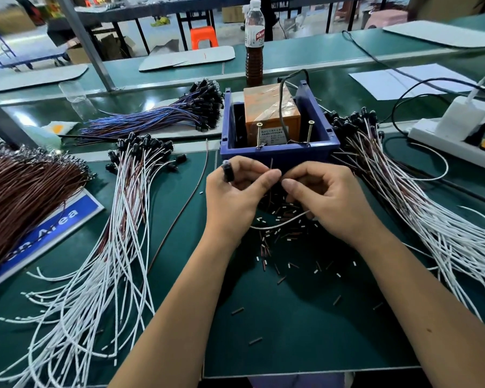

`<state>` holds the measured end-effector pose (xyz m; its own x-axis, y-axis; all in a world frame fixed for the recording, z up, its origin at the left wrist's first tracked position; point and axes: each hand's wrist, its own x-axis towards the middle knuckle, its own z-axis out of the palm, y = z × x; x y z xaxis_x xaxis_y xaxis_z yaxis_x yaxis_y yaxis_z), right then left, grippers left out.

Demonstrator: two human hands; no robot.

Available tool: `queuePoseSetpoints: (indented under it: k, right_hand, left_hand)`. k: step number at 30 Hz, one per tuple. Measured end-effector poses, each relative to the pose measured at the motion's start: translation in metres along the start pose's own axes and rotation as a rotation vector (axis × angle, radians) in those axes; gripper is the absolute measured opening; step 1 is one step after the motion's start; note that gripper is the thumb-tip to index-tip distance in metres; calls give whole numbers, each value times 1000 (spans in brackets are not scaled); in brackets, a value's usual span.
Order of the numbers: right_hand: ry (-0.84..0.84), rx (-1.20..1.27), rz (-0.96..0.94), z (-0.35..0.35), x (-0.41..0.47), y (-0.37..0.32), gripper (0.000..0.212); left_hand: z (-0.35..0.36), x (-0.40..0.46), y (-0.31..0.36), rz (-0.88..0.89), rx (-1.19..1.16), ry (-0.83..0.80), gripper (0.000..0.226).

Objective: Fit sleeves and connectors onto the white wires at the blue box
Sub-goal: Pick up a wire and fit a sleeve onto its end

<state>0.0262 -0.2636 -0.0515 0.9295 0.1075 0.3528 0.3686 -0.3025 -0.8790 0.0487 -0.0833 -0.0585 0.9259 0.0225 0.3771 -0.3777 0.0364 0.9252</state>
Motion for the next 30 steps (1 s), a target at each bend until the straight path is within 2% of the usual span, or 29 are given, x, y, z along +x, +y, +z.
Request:
queuePoseSetpoints:
  k: [3,7,11,15,19,22,25,30]
  right_hand:
    - [-72,42,37,3,-1,-4,4]
    - [-46,129,34,11,-4,-7,8]
    - [20,205,-11,12,-4,-8,5]
    - [87,234,-18,5,-2,-6,11]
    - [112,175,-12,5,0,-2,3]
    - [116,192,0,5,1,-1,6]
    - [94,200,6,4,1,-1,6]
    - [55,-100,-77,2,-1,-2,5]
  left_hand:
    - [1,-1,6,-74,-226,9,12]
    - [7,-5,9,-125,-353,-21,12]
    - [11,-7,8,-104,-281,-53,12]
    - [13,-7,6,10,-13,-167,15]
    - [1,-3,6,-21,145,-269,13]
    - [-6,-1,9,-113,48,-355,11]
    - [-10,-1,8,-168,-41,-379,20]
    - [-11,3,7,-85,1,-274,15]
